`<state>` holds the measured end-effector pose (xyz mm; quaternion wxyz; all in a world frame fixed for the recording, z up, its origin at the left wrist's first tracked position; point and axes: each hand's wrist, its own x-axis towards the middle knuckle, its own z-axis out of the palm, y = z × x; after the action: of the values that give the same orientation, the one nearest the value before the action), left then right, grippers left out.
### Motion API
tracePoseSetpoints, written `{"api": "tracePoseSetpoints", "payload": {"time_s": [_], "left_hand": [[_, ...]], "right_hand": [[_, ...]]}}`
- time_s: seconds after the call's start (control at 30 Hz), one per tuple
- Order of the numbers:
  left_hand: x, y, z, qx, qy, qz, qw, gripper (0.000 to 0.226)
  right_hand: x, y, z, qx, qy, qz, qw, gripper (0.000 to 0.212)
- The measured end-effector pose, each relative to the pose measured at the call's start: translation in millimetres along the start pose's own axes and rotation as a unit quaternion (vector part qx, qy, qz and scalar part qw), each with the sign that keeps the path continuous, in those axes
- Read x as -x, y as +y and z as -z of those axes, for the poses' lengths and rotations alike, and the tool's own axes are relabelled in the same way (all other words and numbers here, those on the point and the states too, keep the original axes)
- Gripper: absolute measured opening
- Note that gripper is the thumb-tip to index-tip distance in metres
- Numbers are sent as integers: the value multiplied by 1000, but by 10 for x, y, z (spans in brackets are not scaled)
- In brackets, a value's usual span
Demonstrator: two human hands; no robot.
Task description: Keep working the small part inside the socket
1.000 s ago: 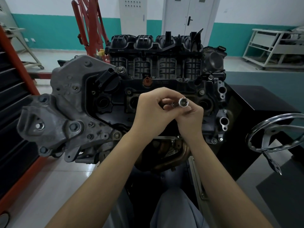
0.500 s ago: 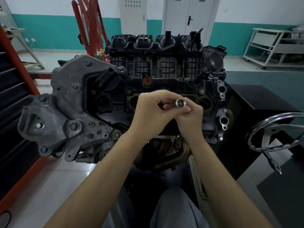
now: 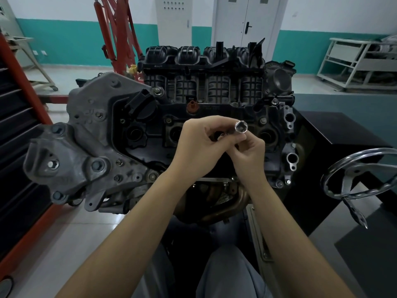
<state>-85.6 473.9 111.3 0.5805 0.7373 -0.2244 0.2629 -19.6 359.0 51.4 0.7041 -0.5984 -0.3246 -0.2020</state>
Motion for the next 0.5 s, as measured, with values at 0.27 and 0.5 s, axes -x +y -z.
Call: {"api": "tracePoseSetpoints", "payload": {"time_s": [0.27, 0.5], "left_hand": [[2, -13, -18, -13, 12, -22, 1000, 24], [7, -24, 0, 46, -31, 0, 998, 29]], "right_hand": [[-15, 15, -31, -10, 33, -16, 999, 14], [-18, 2, 5, 7, -4, -16, 1000, 26]]}}
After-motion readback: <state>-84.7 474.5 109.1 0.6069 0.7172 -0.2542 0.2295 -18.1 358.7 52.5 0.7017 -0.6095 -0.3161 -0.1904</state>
